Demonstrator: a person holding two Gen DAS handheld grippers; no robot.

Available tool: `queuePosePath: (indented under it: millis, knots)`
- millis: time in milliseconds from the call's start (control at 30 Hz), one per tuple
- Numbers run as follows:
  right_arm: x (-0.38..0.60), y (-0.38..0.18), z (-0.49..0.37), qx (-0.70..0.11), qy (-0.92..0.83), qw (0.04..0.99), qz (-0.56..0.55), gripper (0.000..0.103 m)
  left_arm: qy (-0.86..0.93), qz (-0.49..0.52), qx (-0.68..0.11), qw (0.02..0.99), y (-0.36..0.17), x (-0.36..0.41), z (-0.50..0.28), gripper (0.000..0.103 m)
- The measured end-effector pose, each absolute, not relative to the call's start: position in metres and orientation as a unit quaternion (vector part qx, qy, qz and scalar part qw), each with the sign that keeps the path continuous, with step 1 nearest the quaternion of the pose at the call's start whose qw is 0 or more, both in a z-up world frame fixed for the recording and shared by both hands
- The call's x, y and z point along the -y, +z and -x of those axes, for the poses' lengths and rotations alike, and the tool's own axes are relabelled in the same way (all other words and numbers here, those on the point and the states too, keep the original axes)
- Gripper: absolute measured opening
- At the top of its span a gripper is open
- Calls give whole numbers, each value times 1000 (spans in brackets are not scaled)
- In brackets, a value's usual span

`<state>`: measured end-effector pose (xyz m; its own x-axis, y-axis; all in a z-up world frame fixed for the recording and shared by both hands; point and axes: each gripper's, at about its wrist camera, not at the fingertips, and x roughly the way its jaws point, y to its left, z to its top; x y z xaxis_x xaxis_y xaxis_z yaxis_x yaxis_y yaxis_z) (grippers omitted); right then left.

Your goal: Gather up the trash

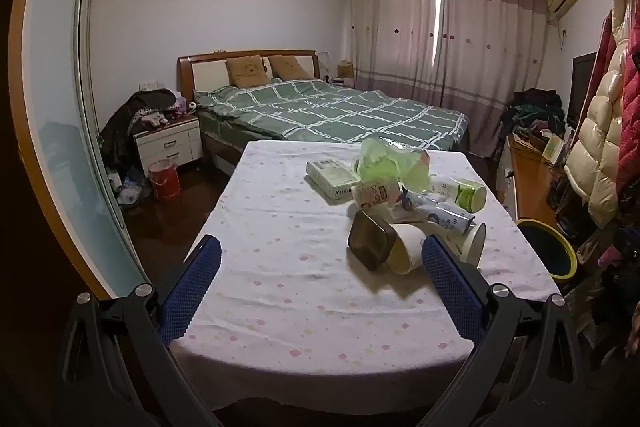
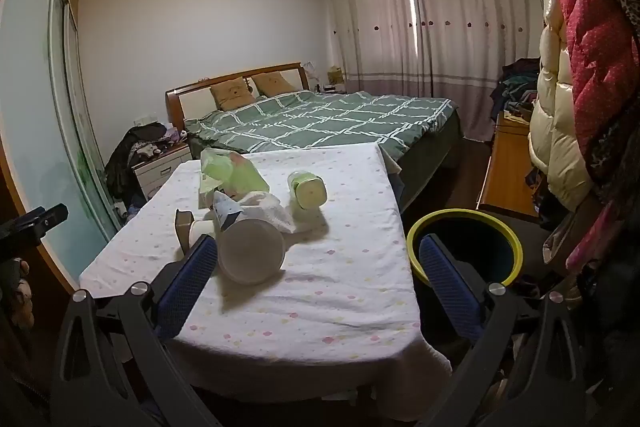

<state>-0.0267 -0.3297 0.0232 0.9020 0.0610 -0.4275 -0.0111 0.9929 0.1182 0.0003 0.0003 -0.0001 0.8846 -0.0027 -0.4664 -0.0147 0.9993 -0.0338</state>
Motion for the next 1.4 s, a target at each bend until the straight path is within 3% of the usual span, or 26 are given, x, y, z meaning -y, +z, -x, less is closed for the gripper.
queuePosePath:
  millis: [1400]
  knots:
    - [331,19,20,-231,19,971,-63,96,-6,26,-269,963,-13,6,-6,99]
